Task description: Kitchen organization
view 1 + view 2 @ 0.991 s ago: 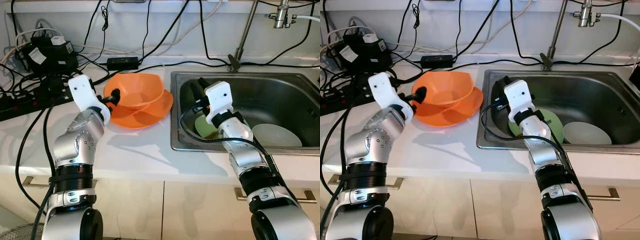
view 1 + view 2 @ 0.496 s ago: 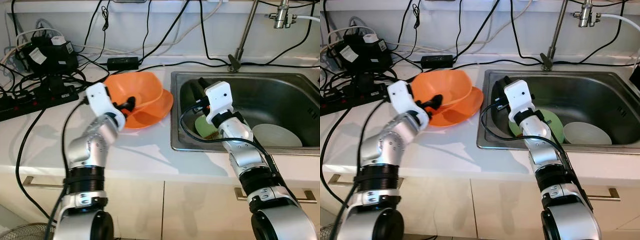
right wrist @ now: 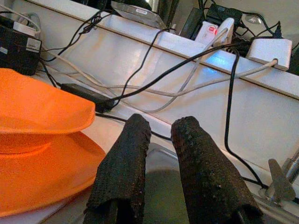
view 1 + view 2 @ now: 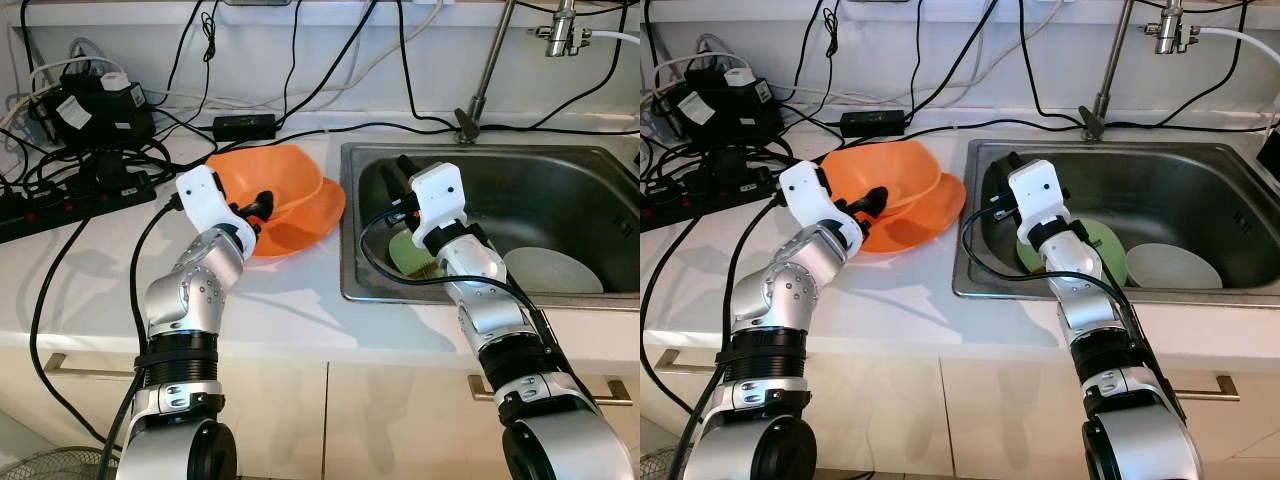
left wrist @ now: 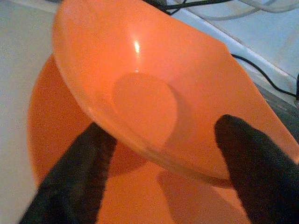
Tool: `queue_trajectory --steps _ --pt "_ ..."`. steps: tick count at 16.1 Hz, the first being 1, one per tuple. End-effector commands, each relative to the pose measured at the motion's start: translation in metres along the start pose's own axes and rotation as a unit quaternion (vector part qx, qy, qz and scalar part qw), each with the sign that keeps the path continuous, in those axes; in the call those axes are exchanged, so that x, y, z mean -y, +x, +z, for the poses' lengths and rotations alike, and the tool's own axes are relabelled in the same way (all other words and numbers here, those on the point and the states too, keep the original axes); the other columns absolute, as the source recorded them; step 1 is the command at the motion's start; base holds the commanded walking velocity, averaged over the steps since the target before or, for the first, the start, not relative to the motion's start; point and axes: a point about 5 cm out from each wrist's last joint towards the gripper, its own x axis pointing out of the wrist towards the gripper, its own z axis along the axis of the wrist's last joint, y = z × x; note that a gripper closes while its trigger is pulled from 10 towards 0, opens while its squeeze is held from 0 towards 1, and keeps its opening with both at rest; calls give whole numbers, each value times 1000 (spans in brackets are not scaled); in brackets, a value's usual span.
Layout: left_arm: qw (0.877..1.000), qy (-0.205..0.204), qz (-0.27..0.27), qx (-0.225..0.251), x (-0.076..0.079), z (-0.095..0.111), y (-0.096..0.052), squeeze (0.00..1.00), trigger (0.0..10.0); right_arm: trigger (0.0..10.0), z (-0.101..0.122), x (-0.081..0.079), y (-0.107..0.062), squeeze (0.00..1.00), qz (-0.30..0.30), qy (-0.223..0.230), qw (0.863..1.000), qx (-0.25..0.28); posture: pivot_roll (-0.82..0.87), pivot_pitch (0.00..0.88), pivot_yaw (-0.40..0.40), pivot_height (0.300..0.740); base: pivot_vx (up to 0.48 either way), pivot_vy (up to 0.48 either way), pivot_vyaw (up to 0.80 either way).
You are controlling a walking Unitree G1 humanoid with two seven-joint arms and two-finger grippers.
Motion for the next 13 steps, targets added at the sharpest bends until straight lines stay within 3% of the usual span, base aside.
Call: queue_trajectory --steps 1,13 --pt "1000 7 18 10 -3 5 0 0 0 10000 3 2 0 0 -3 -5 1000 6 27 0 45 740 0 0 0" --pt "999 12 28 14 -5 3 1 0 0 10000 5 1 2 0 2 -7 1000 7 28 0 38 740 0 0 0"
